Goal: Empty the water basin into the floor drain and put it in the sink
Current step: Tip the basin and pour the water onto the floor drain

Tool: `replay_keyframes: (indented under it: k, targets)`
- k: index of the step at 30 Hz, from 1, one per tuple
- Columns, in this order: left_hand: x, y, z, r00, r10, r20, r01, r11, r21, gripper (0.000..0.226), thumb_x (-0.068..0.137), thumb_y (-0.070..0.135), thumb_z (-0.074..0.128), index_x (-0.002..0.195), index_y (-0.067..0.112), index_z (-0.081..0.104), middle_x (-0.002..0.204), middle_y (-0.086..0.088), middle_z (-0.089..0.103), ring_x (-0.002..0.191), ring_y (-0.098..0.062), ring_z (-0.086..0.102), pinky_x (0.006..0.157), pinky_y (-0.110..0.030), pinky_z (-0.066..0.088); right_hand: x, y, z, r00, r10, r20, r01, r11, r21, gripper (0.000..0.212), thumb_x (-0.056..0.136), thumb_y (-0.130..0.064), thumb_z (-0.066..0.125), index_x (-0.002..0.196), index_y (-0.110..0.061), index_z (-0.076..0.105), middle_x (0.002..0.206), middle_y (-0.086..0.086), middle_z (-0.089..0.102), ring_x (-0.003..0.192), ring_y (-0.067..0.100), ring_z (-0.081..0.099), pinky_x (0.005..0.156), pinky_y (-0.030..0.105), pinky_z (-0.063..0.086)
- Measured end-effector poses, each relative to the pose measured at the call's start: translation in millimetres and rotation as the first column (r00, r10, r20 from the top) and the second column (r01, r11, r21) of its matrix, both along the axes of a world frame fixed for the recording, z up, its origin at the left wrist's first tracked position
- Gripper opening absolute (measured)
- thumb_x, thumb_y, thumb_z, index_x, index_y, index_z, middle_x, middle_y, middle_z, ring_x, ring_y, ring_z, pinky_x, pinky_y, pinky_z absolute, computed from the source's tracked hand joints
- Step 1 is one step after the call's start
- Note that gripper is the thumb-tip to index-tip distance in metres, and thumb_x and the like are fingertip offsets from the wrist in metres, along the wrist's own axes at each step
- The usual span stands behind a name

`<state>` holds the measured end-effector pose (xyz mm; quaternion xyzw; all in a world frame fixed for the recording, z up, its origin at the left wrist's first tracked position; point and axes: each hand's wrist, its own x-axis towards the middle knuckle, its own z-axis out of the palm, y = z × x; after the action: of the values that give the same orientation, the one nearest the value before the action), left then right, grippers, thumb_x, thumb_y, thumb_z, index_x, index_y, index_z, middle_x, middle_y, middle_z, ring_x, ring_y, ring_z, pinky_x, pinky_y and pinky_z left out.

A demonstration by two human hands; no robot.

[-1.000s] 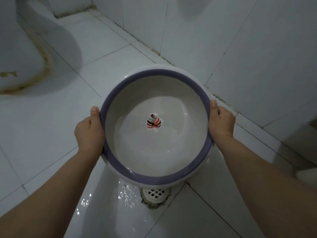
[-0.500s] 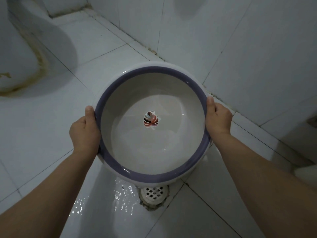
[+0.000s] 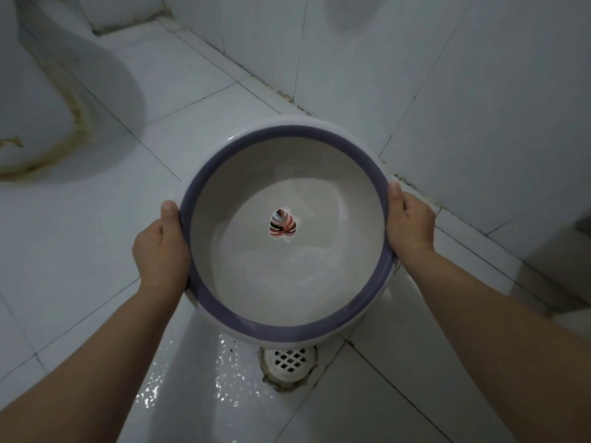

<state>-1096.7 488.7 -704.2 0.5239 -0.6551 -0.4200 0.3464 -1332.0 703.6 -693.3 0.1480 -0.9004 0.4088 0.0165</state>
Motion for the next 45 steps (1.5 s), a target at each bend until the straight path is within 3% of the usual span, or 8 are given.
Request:
replay_keyframes:
  k: [17, 25, 38, 45]
  targets:
    - [3.0, -0.8, 6.1, 0.995, -0.096, -0.006, 0.096, 0.995, -0.006, 0.057, 0.093, 0.047, 0.028, 0.052, 0.011, 0.043, 0.054, -0.008, 0.046, 0.053, -0.021, 0.041, 0.053, -0.031, 0.034, -5.6, 27.5, 18.6, 0.964, 0.218, 0.151, -0.230, 0.971, 0.064, 0.051, 0.093, -0.050, 0.031, 0.059, -0.017, 0.047, 0.060, 0.000, 0.053, 0.056, 0.013, 0.048, 0.051, 0.025, 0.037]
    - [1.9, -0.5, 14.8, 0.988, -0.152, 0.034, 0.152, 0.988, 0.013, 0.057, 0.095, 0.044, 0.026, 0.052, 0.011, 0.042, 0.053, -0.007, 0.045, 0.050, -0.019, 0.041, 0.049, -0.025, 0.032, -2.0, 30.4, 21.2, 0.965, 0.208, 0.157, -0.223, 0.971, 0.086, 0.063, 0.093, -0.050, 0.030, 0.076, 0.005, 0.057, 0.072, 0.012, 0.059, 0.066, 0.022, 0.053, 0.060, 0.029, 0.039]
    - [3.4, 0.0, 22.1, 0.980, -0.198, 0.035, 0.197, 0.980, 0.015, 0.056, 0.095, 0.043, 0.028, 0.050, 0.014, 0.040, 0.053, -0.006, 0.045, 0.052, -0.019, 0.040, 0.051, -0.027, 0.033, 5.1, 37.7, 21.4, 0.968, 0.167, 0.188, -0.179, 0.982, 0.052, 0.052, 0.094, -0.048, 0.032, 0.064, -0.010, 0.052, 0.065, 0.005, 0.056, 0.059, 0.017, 0.050, 0.055, 0.026, 0.038]
    - [5.4, 4.3, 24.6, 0.981, -0.187, 0.048, 0.187, 0.982, 0.010, 0.055, 0.096, 0.040, 0.027, 0.049, 0.014, 0.038, 0.053, -0.005, 0.043, 0.050, -0.016, 0.039, 0.050, -0.023, 0.030, 7.1, 37.0, 20.3, 0.970, 0.164, 0.179, -0.166, 0.986, -0.001, 0.060, 0.094, -0.047, 0.035, 0.076, 0.006, 0.057, 0.074, 0.016, 0.061, 0.066, 0.021, 0.053, 0.060, 0.030, 0.039]
